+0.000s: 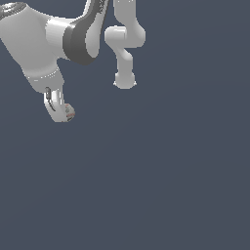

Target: Pick up the object and move it to a goal position.

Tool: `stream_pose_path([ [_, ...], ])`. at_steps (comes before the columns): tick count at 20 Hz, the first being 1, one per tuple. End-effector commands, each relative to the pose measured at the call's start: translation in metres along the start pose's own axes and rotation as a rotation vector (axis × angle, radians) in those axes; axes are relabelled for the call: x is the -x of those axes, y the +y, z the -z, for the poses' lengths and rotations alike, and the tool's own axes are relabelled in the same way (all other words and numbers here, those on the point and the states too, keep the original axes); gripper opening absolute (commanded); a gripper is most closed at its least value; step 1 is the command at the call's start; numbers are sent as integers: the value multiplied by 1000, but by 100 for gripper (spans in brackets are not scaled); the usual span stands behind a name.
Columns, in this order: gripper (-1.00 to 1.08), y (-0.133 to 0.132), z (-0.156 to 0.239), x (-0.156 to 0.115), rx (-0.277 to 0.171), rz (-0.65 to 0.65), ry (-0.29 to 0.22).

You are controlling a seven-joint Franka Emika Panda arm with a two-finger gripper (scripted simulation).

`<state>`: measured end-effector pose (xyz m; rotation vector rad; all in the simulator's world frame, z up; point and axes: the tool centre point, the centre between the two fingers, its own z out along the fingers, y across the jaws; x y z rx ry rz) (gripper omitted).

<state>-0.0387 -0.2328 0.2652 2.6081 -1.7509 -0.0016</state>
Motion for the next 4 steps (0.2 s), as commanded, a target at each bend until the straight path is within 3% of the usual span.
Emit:
stream_pose_path([
  [1, -100, 3, 6, -6, -1, 2, 1],
  [4, -100, 4, 7, -8, -1, 2, 1],
])
